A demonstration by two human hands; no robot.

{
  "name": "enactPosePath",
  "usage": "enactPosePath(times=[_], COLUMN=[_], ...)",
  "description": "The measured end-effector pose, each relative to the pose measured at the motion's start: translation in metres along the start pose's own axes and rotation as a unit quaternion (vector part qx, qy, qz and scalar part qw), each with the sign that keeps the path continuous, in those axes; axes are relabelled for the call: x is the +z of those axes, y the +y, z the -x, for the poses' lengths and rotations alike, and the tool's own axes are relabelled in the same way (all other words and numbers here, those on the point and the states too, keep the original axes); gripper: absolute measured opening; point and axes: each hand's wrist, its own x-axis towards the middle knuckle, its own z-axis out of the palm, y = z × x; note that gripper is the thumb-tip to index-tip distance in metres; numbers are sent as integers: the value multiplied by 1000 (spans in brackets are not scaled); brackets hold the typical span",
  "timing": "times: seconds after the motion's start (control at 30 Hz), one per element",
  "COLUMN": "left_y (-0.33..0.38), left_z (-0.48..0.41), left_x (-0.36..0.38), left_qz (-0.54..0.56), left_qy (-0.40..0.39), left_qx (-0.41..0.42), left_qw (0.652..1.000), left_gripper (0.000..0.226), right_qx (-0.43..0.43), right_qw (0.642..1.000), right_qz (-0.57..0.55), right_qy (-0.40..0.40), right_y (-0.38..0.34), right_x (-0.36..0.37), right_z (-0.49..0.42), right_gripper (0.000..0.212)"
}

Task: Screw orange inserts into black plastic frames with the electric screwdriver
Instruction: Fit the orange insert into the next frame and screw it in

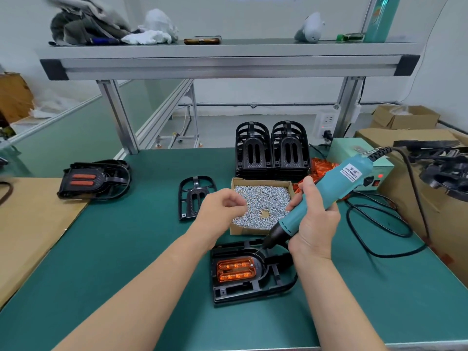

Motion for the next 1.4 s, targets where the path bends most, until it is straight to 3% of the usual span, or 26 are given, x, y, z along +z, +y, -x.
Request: enactPosePath(times=[0.07,0.13,0.43,1.13,1.4], left_y=[-1,-4,-27,-23,-25], left_z=[16,32,81,103,106], left_x=[-10,-17,-21,-24,-23], left_qz=[157,247,471,540,529], left_qy=[-25,-48,-50,-46,-23], left_qx=[-59,-113,-228,-236,-216], left_qw=[985,961,850,806,820], left_gripper=[13,11,11,15,13], right_qx=[3,1,-3,-11,-9], right_qw=[1000,1000,999,999,1000], right_qz=[-14,-28,-45,-31,-22], right_qy=[8,13,-4,-18,-14], right_y=[-2,-3,-8,-1,1], right_x=[3,7,34,54,55], right_z=[0,0,16,39,42], right_gripper=[30,28,28,22,22])
